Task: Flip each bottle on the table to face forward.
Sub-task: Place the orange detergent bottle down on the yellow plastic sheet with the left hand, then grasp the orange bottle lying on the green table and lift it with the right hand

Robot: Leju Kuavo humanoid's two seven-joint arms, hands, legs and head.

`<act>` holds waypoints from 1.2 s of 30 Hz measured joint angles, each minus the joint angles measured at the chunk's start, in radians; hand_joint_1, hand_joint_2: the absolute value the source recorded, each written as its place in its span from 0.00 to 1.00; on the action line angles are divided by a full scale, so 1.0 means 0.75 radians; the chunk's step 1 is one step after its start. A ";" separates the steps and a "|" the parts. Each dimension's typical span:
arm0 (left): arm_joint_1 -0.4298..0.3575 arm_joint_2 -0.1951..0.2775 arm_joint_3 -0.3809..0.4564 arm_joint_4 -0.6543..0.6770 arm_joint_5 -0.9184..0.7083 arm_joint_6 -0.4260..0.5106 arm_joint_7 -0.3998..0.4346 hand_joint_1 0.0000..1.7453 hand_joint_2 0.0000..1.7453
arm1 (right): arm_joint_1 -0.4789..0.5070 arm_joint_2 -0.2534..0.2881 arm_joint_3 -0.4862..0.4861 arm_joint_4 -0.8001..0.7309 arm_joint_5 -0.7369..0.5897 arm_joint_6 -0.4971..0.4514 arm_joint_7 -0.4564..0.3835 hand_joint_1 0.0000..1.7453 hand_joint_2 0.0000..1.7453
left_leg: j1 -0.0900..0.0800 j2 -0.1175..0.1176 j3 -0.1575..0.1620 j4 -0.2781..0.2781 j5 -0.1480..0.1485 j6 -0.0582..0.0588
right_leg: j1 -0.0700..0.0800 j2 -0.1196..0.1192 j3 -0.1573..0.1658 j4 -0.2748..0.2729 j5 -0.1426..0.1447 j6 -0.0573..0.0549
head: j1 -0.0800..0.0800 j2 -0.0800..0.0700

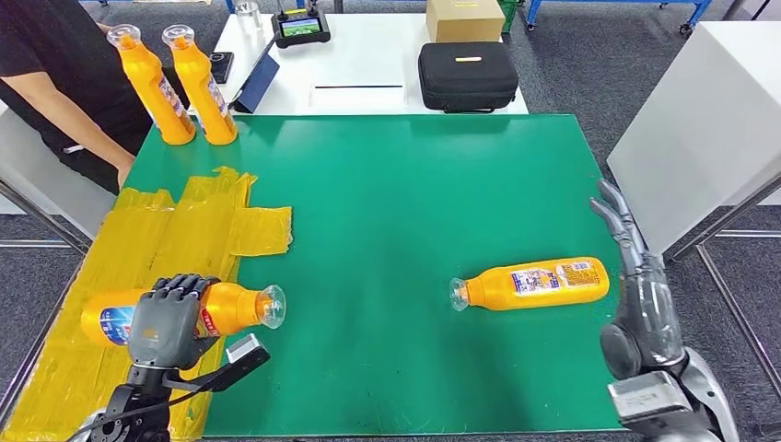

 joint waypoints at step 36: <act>-0.175 -0.009 -0.129 0.171 0.233 -0.625 -0.056 0.00 0.00 | 0.382 -0.084 -0.266 -0.091 0.180 0.240 0.127 0.00 0.00 | 0.000 0.001 0.001 0.000 0.000 0.000 | 0.000 0.001 0.001 0.000 0.000 0.000 | 0.000 0.000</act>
